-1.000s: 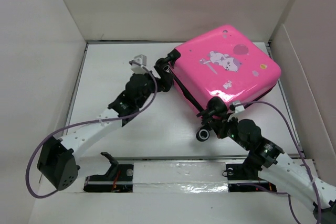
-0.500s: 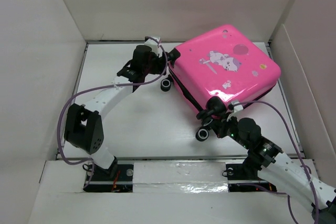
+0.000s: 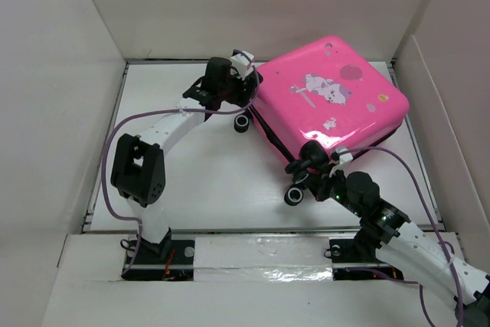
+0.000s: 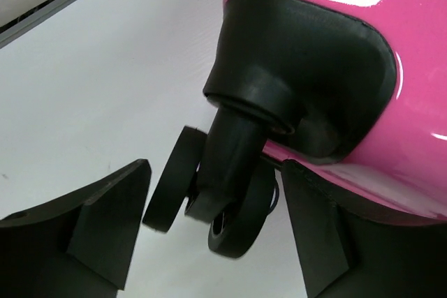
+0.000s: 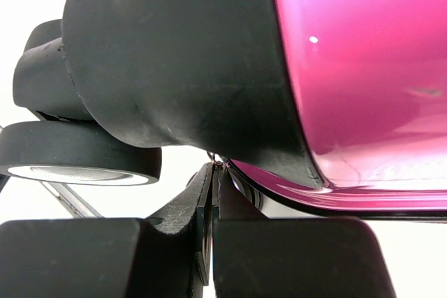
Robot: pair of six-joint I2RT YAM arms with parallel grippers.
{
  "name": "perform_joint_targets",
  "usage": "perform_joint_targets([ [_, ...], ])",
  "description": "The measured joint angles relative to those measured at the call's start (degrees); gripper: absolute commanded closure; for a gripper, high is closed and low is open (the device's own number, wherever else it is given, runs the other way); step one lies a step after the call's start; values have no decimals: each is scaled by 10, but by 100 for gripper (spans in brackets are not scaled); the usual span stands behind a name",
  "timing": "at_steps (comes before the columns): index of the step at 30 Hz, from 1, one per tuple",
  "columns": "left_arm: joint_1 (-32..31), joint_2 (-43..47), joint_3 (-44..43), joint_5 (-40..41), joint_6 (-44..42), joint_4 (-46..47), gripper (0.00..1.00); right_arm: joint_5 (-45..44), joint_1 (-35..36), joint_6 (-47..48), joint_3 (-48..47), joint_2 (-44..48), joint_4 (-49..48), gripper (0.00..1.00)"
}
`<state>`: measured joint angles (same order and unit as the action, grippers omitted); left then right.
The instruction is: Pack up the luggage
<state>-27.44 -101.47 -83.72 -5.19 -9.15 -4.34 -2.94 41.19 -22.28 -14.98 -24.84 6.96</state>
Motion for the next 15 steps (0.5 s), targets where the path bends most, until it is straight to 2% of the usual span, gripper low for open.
perform_joint_targets([
  [1,-1,-9,-7,-2,-3,0,34,0,0,0,0,0,0,100],
  [2,-2,-17,-13,-3,-5,-1,51,0,0,0,0,0,0,100],
  [4,-2,-29,-21,-5,-19,0,73,2,0,0,0,0,0,100],
  [5,-2,-29,-24,-4,-17,0,94,3,0,0,0,0,-3,100],
  [6,-2,-29,-26,-4,-17,1,100,3,0,0,0,0,-3,100],
  [11,-2,-25,-20,12,-9,16,100,4,-2,0,1,0,-7,100],
  [15,-3,-3,28,33,12,69,100,10,-9,3,1,-10,-9,100],
])
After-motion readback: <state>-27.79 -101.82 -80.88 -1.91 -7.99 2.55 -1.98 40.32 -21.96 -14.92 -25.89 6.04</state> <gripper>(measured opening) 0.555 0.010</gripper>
